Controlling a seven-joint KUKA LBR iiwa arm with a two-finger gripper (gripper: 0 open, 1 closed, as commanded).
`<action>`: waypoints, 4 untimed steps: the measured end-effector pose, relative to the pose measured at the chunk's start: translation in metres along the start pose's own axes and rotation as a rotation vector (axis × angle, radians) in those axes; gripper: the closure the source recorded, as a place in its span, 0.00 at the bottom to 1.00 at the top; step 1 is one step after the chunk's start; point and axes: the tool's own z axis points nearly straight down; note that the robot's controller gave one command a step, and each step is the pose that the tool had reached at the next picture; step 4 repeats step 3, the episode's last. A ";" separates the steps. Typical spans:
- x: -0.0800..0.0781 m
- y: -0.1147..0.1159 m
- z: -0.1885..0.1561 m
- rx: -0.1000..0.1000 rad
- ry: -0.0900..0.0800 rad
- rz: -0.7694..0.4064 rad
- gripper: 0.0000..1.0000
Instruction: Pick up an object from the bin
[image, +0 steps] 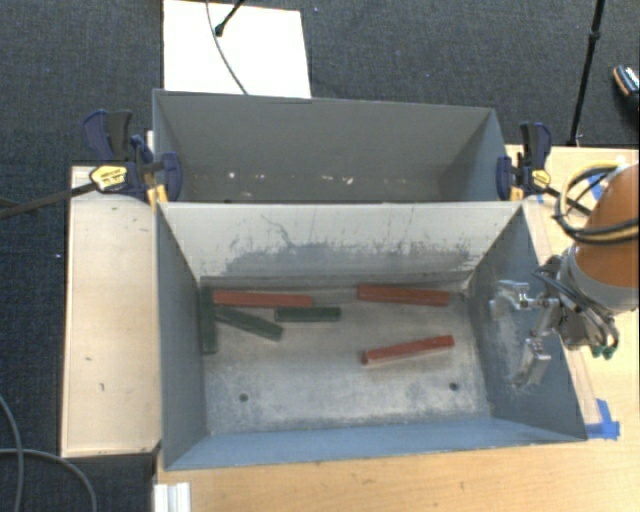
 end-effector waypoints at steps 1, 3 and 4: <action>-0.037 0.044 0.116 -0.004 0.006 -0.084 0.00; -0.052 0.014 -0.038 0.003 -0.009 -0.086 1.00; -0.052 0.014 -0.038 0.003 -0.009 -0.086 1.00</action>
Offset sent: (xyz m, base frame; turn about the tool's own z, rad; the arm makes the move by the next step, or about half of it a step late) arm 0.0371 0.0425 -0.1128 -0.0745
